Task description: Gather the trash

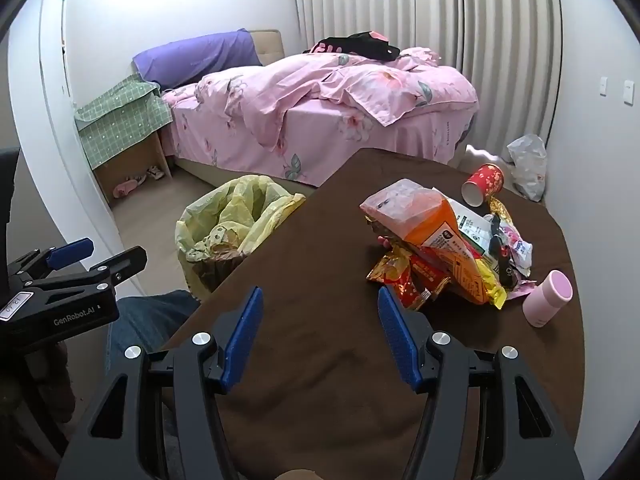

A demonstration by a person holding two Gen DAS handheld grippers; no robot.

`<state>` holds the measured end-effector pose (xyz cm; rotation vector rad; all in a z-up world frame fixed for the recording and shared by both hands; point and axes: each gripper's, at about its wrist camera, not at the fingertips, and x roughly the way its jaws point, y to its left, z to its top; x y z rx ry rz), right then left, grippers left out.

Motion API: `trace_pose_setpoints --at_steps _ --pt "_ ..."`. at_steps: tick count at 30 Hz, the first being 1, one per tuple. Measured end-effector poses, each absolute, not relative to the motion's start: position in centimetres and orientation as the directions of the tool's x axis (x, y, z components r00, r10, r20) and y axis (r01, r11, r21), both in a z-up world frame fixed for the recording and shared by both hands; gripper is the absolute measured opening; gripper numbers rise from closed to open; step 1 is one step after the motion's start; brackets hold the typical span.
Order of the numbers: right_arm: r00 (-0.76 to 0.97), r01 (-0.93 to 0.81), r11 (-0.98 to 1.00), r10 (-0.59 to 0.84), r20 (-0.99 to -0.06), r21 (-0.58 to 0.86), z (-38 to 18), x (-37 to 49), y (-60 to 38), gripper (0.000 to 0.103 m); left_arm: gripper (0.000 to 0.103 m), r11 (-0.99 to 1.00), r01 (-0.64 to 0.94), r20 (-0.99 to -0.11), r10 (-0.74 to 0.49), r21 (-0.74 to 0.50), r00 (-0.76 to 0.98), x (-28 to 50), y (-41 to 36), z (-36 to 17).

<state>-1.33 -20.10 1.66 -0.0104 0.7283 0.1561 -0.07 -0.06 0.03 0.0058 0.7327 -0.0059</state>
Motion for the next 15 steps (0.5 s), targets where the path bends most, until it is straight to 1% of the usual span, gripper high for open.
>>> trace_pose_setpoints --at_steps 1,15 --pt "0.733 -0.147 0.988 0.138 -0.666 0.043 1.6 -1.3 -20.1 0.057 0.087 1.000 0.008 -0.681 -0.021 -0.022 0.732 0.1 0.2 0.0" --pt "0.735 -0.149 0.988 0.143 -0.663 0.049 1.8 -1.4 -20.0 0.057 0.087 1.000 0.003 -0.676 -0.009 -0.010 0.737 0.0 1.4 -0.1"
